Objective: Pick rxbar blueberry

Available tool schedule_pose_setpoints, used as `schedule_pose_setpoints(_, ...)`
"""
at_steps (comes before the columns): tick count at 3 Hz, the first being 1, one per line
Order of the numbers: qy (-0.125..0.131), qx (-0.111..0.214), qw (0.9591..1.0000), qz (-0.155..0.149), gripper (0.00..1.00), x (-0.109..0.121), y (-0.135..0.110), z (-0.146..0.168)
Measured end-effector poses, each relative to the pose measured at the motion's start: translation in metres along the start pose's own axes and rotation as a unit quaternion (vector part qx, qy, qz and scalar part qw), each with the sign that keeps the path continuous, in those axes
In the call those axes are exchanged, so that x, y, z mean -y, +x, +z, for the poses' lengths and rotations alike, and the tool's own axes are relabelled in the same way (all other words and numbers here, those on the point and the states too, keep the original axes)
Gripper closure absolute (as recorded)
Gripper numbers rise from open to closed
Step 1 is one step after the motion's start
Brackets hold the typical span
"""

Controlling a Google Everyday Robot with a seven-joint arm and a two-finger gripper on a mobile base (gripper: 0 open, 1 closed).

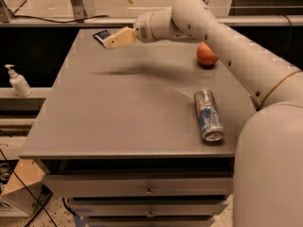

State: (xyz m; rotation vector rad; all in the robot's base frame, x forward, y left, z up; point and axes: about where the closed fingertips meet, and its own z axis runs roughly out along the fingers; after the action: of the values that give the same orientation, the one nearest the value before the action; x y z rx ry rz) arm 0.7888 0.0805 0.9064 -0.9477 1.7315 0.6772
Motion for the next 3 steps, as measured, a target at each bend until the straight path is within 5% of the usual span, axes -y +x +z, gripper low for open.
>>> schedule_pose_setpoints(1,0.009,0.028,0.9996,0.006,0.0,0.014,-0.011,0.029)
schedule_pose_setpoints(3,0.007,0.013,0.9999,0.009,0.0,0.027,-0.008,0.083)
